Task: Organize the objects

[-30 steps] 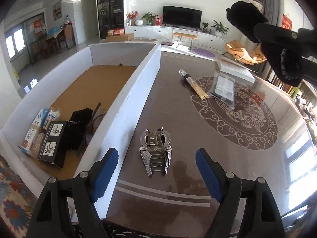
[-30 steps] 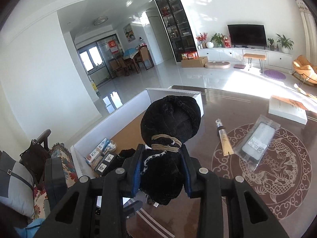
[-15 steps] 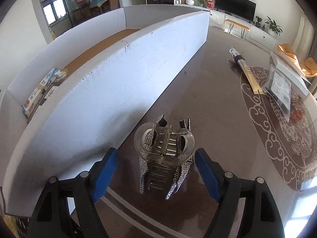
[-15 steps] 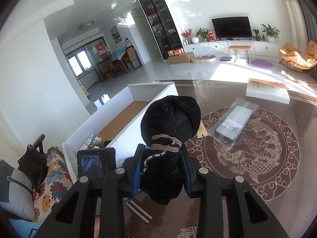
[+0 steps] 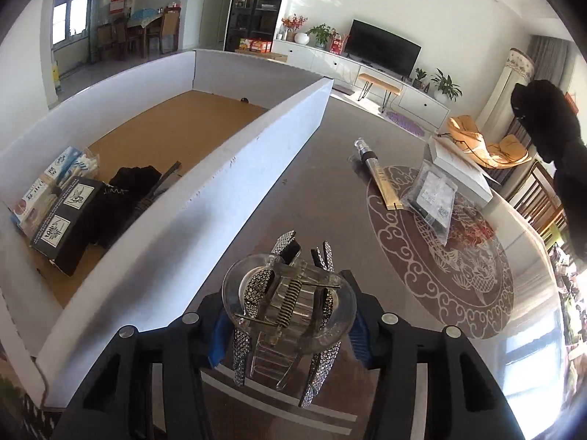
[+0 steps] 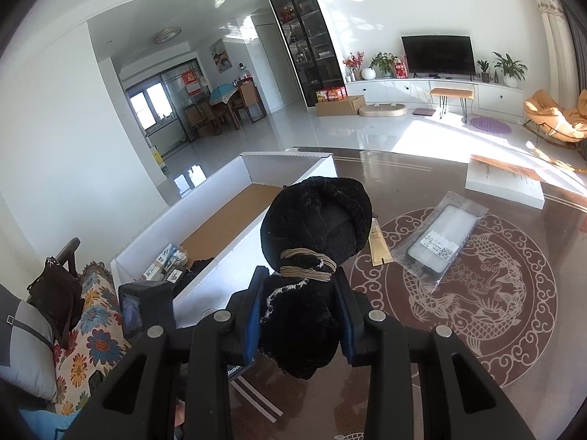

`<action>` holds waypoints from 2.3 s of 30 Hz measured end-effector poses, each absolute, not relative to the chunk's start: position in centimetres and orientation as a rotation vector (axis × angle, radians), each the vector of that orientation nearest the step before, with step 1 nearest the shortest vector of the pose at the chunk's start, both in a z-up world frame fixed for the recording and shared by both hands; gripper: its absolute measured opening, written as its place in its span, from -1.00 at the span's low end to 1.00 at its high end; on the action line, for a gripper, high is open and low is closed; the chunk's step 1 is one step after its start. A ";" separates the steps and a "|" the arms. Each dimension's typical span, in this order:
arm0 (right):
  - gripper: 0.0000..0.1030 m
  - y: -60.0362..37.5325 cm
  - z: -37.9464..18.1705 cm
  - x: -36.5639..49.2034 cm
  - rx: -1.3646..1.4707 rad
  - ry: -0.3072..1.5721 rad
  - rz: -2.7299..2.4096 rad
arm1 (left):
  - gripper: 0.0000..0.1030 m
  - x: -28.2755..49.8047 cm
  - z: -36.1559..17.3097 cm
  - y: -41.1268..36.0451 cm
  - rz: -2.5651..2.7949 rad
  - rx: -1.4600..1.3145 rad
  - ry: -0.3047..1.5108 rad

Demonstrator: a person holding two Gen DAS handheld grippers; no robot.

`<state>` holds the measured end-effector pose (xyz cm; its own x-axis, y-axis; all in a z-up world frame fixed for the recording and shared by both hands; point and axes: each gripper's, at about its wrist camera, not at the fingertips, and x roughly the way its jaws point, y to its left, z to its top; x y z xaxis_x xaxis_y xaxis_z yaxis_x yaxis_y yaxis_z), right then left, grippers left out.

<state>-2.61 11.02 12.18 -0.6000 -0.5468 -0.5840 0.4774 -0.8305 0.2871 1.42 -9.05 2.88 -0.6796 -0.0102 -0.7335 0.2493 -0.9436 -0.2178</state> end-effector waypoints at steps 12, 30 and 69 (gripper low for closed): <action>-0.29 -8.8 10.0 -4.8 0.970 -0.009 -2.031 | 0.03 3.1 5.5 -27.7 -2.448 1.149 0.555; 0.94 7.5 3.4 -2.5 0.961 0.148 -2.557 | 0.67 4.9 7.9 -13.1 -2.847 1.148 0.499; 1.00 25.1 -5.4 -1.7 1.470 -0.013 -2.818 | 1.00 -1.6 -4.5 0.9 -2.751 1.464 0.012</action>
